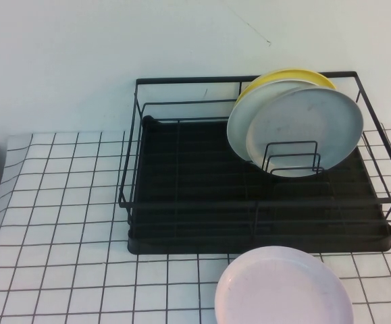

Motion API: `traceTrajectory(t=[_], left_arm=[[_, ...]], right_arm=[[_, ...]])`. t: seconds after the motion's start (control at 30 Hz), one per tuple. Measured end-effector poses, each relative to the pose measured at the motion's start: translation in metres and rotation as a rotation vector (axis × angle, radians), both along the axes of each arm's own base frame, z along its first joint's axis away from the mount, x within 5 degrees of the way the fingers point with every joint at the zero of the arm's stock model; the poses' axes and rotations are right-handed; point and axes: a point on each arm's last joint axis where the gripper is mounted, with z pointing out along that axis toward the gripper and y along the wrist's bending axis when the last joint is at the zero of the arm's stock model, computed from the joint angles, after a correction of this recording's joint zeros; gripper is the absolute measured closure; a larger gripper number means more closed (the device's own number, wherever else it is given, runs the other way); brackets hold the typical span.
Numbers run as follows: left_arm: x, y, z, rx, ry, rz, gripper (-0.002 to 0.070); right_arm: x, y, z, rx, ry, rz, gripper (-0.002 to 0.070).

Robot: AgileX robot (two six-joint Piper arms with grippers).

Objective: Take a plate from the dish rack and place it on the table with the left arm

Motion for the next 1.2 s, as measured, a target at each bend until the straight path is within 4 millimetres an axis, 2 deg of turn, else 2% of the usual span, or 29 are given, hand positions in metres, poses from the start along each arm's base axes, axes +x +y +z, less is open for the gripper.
traceTrajectory(t=[0.07, 0.2, 0.3, 0.33, 0.4, 0.5, 0.67, 0.9, 1.2], left_arm=[[-0.012, 0.007, -0.017, -0.021, -0.056, 0.064, 0.0677], [-0.02, 0.016, -0.079, -0.044, -0.08, 0.183, 0.0677], [-0.022, 0.019, -0.127, -0.066, -0.041, 0.241, 0.0677], [-0.022, 0.019, -0.135, -0.073, -0.036, 0.251, 0.0677], [-0.018, 0.021, -0.166, -0.109, 0.032, 0.282, 0.0677], [-0.015, 0.02, -0.19, -0.143, 0.118, 0.286, 0.0677], [-0.017, 0.016, -0.2, -0.097, 0.218, 0.246, 0.0677], [-0.018, 0.016, -0.201, -0.103, 0.234, 0.246, 0.0677], [-0.018, 0.026, -0.202, -0.183, 0.268, 0.378, 0.0677]], right_arm=[[0.0, 0.0, 0.0, 0.0, 0.0, 0.0, 0.0679], [0.0, 0.0, 0.0, 0.0, 0.0, 0.0, 0.0679], [0.0, 0.0, 0.0, 0.0, 0.0, 0.0, 0.0679], [0.0, 0.0, 0.0, 0.0, 0.0, 0.0, 0.0679], [0.0, 0.0, 0.0, 0.0, 0.0, 0.0, 0.0679], [0.0, 0.0, 0.0, 0.0, 0.0, 0.0, 0.0679], [0.0, 0.0, 0.0, 0.0, 0.0, 0.0, 0.0679], [0.0, 0.0, 0.0, 0.0, 0.0, 0.0, 0.0679], [0.0, 0.0, 0.0, 0.0, 0.0, 0.0, 0.0679]])
